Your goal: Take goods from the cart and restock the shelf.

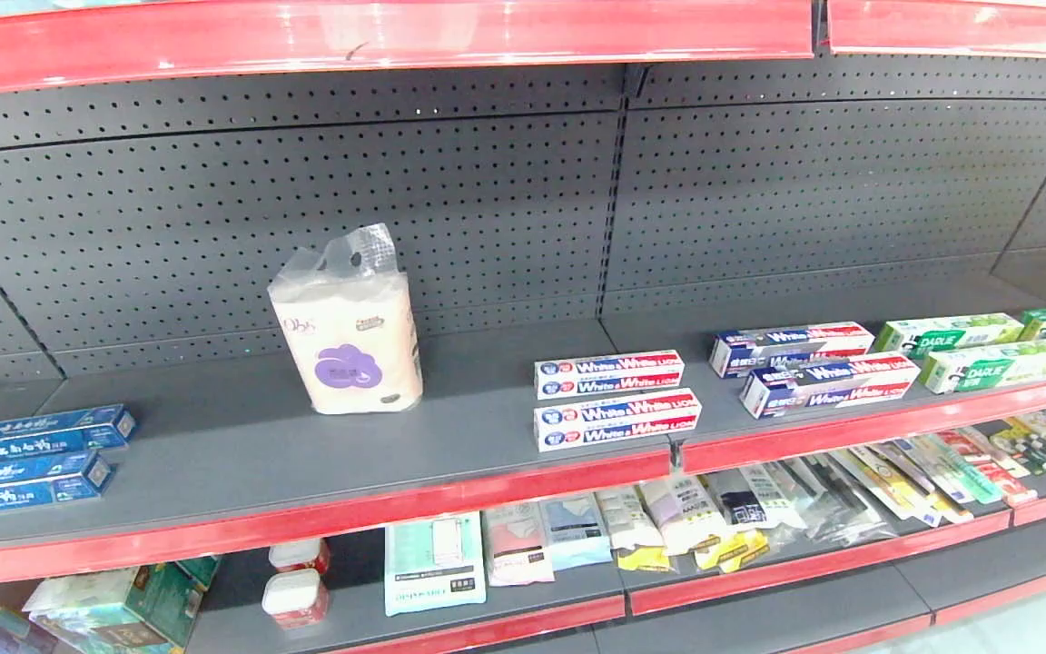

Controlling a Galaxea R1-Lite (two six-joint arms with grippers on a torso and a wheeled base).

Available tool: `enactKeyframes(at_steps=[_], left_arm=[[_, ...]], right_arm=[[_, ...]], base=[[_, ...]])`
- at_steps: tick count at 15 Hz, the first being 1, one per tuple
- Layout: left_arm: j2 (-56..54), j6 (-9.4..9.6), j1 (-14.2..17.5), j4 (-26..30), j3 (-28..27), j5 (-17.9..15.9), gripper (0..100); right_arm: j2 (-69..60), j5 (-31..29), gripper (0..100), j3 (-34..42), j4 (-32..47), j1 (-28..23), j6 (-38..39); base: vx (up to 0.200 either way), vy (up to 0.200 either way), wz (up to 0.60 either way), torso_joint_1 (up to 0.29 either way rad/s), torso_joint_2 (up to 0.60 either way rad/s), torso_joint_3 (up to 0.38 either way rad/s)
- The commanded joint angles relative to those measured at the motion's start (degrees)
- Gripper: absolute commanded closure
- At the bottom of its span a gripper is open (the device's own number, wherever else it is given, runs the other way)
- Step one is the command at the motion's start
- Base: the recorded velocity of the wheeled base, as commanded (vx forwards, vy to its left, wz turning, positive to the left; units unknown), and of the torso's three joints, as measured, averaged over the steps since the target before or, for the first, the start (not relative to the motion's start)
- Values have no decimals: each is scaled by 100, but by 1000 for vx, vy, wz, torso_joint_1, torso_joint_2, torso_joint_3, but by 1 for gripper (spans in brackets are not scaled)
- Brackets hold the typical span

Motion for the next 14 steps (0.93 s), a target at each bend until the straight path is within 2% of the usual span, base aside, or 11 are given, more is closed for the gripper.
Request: enactKeyframes(at_steps=[1, 4, 14], left_arm=[[2, 0, 2, 1, 0, 4, 0], [2, 0, 2, 1, 0, 4, 0], [2, 0, 2, 1, 0, 4, 0]], right_arm=[[9, 4, 0, -4, 4, 1, 3], [9, 4, 0, -4, 4, 1, 3], [9, 4, 0, -4, 4, 1, 3]], base=[[0, 0, 0, 0, 0, 0], [0, 0, 0, 0, 0, 0], [0, 0, -600, 2, 3, 2]])
